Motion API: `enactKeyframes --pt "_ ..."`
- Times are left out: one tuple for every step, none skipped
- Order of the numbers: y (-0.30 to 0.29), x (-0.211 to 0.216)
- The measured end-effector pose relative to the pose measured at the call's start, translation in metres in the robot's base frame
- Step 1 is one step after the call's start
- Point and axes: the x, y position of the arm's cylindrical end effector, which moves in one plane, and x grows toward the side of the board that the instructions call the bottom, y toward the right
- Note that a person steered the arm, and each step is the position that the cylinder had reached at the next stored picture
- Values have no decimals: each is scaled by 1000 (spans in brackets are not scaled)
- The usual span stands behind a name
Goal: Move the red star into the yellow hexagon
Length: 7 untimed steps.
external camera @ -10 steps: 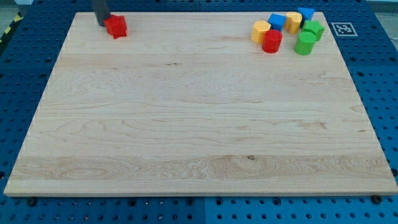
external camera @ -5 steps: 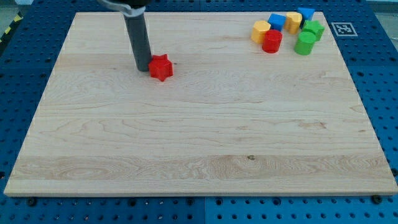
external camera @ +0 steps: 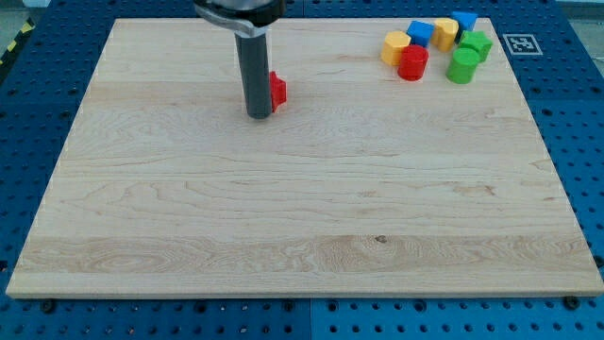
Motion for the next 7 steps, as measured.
enactKeyframes --pt "7 -29" --pt "1 -64" --pt "-12 -96" --pt "-12 -98" --pt "6 -91" --pt "29 -99" --pt "47 -116"
